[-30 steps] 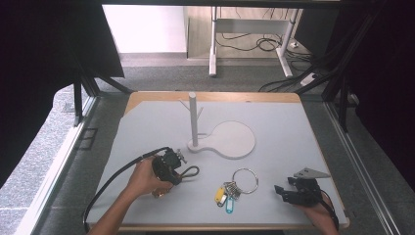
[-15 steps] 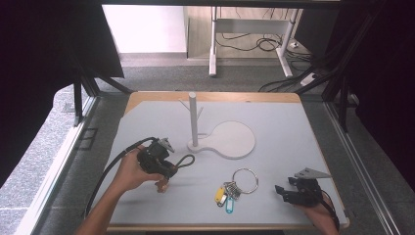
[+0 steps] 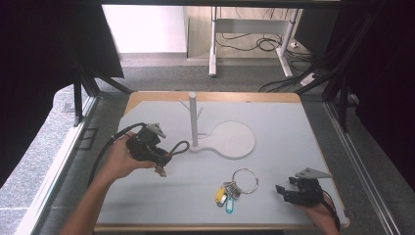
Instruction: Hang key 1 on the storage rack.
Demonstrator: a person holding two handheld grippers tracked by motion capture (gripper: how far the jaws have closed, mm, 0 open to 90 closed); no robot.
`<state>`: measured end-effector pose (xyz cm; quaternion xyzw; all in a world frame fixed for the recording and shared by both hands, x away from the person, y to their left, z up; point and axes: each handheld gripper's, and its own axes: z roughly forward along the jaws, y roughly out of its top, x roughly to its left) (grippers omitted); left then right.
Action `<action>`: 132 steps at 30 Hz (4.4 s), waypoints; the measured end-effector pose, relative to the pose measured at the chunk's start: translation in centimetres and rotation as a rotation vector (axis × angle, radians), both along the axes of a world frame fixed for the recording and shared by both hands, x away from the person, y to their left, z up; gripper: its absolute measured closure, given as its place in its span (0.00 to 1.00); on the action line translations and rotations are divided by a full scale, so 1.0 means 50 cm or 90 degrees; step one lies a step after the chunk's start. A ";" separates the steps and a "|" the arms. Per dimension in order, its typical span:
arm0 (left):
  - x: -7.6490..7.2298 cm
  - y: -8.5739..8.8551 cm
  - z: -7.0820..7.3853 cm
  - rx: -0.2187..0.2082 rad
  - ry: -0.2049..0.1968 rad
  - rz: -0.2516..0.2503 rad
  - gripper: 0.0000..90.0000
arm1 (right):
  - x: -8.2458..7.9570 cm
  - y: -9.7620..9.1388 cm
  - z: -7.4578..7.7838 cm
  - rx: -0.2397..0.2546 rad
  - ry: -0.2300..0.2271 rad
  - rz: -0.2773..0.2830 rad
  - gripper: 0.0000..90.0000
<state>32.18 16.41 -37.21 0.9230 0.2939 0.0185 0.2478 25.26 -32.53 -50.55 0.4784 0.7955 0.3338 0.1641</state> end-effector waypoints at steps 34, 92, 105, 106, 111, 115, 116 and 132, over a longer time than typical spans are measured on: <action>0.056 0.020 0.094 -0.009 -0.007 0.018 0.74 | 0.002 -0.001 -0.003 0.002 0.003 0.000 0.39; 0.163 0.039 0.132 -0.037 0.006 0.078 0.74 | 0.002 0.000 -0.004 -0.003 0.001 0.004 0.40; 0.195 0.040 0.125 -0.037 0.022 0.090 0.74 | 0.002 -0.001 -0.004 0.000 0.001 0.003 0.40; 0.195 0.040 0.125 -0.037 0.022 0.090 0.74 | 0.002 -0.001 -0.004 0.000 0.001 0.003 0.40; 0.204 0.037 0.119 -0.036 0.025 0.089 0.74 | 0.002 -0.001 -0.004 -0.001 0.000 0.004 0.41; 0.211 0.036 0.116 -0.040 0.028 0.092 0.74 | 0.002 -0.001 -0.004 0.000 0.000 0.003 0.41; 0.211 0.036 0.116 -0.040 0.028 0.092 0.74 | 0.002 -0.001 -0.004 -0.001 0.000 0.004 0.41; 0.223 0.014 0.090 -0.040 0.039 0.077 0.74 | 0.002 -0.001 -0.005 -0.002 -0.001 0.003 0.41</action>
